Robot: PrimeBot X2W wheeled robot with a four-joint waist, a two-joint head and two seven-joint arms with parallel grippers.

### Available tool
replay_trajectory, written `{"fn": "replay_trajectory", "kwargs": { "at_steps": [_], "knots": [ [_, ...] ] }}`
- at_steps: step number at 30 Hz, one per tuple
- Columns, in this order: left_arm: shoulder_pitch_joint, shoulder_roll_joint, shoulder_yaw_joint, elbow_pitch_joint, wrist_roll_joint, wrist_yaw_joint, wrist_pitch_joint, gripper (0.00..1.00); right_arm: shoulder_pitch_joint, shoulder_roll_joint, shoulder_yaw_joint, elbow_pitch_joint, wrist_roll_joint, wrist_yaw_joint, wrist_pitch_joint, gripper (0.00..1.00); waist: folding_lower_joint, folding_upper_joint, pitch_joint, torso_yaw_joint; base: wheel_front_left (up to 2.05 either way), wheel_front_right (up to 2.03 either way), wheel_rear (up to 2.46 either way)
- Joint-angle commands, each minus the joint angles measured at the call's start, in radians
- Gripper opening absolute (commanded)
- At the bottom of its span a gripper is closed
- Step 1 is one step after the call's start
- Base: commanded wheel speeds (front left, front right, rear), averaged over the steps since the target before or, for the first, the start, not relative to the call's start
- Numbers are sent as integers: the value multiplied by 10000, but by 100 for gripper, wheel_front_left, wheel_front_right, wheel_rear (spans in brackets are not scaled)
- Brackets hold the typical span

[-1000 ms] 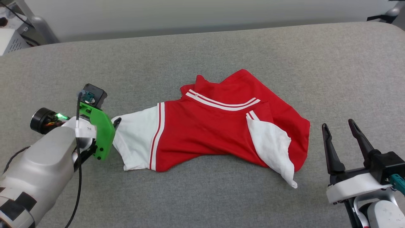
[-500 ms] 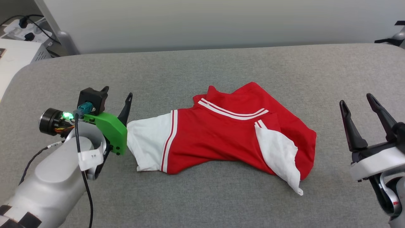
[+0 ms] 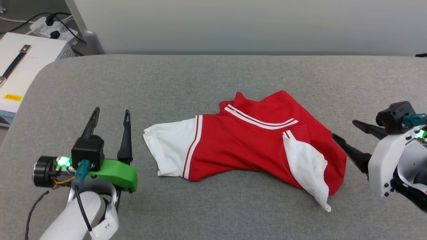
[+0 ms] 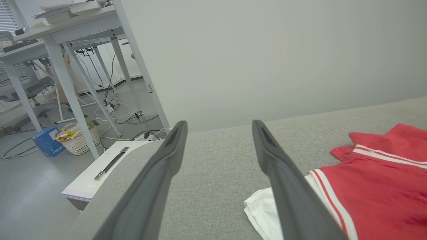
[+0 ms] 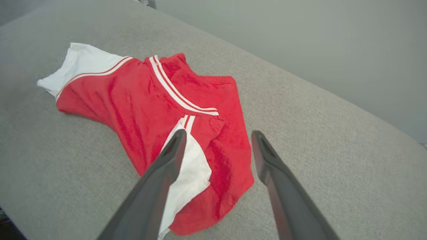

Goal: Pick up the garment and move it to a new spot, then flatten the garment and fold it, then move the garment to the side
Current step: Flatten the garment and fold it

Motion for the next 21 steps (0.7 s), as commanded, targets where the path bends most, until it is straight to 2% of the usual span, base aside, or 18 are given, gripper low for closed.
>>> {"fn": "replay_trajectory", "kwargs": {
  "at_steps": [1,6,9,16,21],
  "knots": [
    [380,-149,189,-115,203,39,-56,100,-245,-157,193,-61,271,-9,391,100,0,-1,17,53,0,0,0],
    [1293,-633,1039,-357,876,-220,-56,100,-698,-629,963,118,1218,-9,2310,100,0,-1,164,223,0,0,0],
    [1460,-947,1366,-381,1266,-494,-56,100,-1019,-710,1287,523,1437,-9,2940,100,0,-1,347,376,0,0,0],
    [1399,-1621,1897,-299,1957,-1071,-56,100,-1735,-279,1982,1952,1627,-9,3080,100,0,-1,865,697,0,0,0],
    [1305,-2032,2256,-149,2345,-1444,-56,100,-1953,156,2726,3043,1765,-9,2686,100,0,-1,1264,837,0,0,0]
  ]
}}
